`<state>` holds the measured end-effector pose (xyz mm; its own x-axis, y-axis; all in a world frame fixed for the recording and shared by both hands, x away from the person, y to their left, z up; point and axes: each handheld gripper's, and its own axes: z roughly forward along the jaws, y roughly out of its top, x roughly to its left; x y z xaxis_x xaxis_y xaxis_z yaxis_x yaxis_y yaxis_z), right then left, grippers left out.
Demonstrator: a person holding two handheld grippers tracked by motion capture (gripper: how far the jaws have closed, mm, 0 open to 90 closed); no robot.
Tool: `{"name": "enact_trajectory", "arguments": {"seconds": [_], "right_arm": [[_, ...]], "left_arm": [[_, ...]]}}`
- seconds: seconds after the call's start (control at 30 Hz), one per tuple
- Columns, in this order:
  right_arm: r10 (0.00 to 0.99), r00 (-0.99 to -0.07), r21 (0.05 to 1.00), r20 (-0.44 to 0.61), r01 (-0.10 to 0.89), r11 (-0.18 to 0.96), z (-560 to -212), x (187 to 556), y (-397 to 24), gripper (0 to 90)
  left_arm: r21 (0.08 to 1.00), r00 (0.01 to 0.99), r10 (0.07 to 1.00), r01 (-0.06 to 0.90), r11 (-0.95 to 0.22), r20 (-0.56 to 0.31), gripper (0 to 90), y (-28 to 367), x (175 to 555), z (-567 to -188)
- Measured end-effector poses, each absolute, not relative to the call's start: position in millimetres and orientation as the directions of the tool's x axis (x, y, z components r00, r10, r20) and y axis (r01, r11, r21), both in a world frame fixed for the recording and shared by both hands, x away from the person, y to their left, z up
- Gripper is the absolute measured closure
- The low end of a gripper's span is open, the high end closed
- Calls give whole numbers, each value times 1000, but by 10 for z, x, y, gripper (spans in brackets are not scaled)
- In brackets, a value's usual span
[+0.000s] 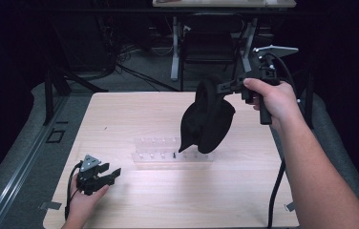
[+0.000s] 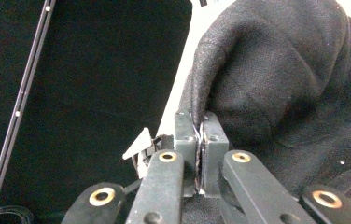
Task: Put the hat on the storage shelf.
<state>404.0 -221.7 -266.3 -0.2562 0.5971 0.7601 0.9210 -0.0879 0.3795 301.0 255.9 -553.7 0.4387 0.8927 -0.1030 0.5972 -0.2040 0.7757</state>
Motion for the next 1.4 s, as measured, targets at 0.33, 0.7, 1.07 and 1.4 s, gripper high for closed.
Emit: {"name": "enact_trajectory", "arguments": {"seconds": [0.33, 0.7, 1.07, 1.4], "right_arm": [[596, -257, 379, 761, 921, -86, -2726, 4149, -2042, 882], [615, -261, 369, 744, 928, -53, -2870, 4254, -1889, 882], [623, -263, 356, 736, 934, -27, -2998, 4285, -1833, 882], [605, -276, 356, 747, 934, -14, -3003, 4269, -1765, 882]], "left_arm": [[777, 441, 891, 597, -202, -107, 445, 2544, 3011, -5544], [777, 441, 891, 597, -202, -107, 445, 2550, 3015, -5545], [778, 446, 890, 592, -211, -98, 445, 2526, 3003, -5537], [789, 465, 880, 574, -220, -93, 446, 2464, 2979, -5493]]}}
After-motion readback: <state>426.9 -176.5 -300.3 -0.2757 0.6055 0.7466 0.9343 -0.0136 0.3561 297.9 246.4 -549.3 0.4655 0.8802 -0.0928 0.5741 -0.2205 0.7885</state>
